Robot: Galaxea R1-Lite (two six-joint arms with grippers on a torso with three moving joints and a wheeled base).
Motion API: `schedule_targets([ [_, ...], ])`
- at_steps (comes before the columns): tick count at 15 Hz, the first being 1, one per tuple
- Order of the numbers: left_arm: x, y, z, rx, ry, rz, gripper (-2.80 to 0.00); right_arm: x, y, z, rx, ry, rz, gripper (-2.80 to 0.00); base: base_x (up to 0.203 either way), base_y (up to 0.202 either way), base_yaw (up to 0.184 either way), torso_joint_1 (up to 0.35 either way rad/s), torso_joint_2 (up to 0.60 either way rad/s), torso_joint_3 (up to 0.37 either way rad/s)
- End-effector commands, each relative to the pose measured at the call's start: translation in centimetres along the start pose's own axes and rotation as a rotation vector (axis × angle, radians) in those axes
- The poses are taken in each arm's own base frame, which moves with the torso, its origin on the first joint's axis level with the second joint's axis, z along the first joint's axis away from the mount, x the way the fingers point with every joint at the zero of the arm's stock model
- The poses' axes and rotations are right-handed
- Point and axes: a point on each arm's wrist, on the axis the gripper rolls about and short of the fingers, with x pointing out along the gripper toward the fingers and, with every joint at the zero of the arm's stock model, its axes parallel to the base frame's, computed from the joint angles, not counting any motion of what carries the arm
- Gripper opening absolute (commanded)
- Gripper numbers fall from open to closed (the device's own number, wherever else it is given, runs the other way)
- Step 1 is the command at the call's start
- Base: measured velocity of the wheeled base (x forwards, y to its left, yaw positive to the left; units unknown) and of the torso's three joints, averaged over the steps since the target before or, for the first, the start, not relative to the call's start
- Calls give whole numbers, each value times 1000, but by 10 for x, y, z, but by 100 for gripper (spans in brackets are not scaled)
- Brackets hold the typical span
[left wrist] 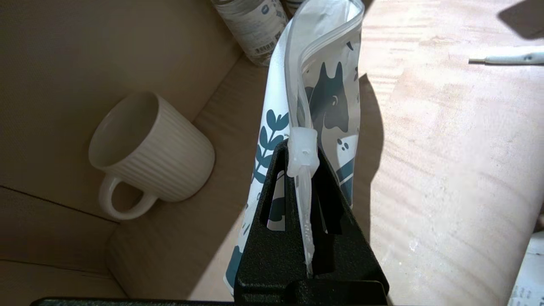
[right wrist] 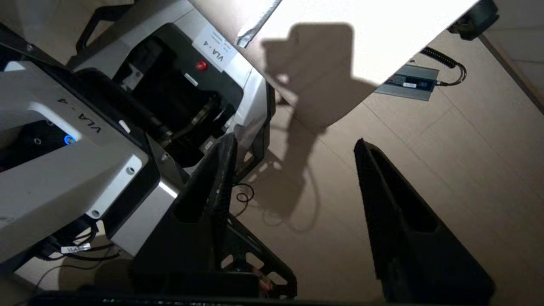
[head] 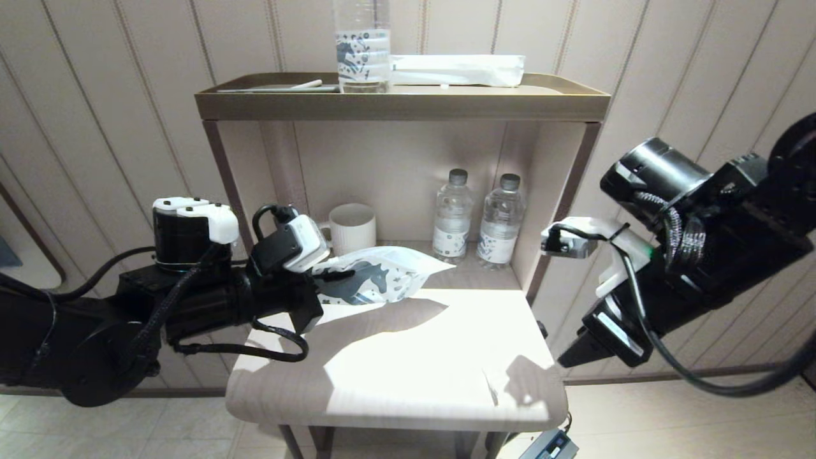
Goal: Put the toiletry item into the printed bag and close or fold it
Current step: Pick up the toothpaste
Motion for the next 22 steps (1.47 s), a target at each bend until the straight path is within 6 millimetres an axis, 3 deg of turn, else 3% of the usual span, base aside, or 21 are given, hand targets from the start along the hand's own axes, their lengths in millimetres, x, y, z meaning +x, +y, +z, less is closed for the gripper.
schedule_targets([
  [1,-8,-1,5,10,-15,7,-280,16,10,3,-29,56,22,0,0,0,0,0,0,0],
  [6,-23,-7,7,11,-18,8,-280,63,35,28,-20,158,-18,0,0,0,0,0,0,0],
  [12,-28,-11,6,8,-14,-1,-280,101,28,40,2,181,-66,0,0,0,0,0,0,0],
  [17,-28,-11,5,5,-13,-3,-280,122,25,47,4,189,-79,0,0,0,0,0,0,0],
  [22,-30,-16,-1,-3,5,-16,-280,127,26,53,-2,182,-81,0,0,0,0,0,0,0],
])
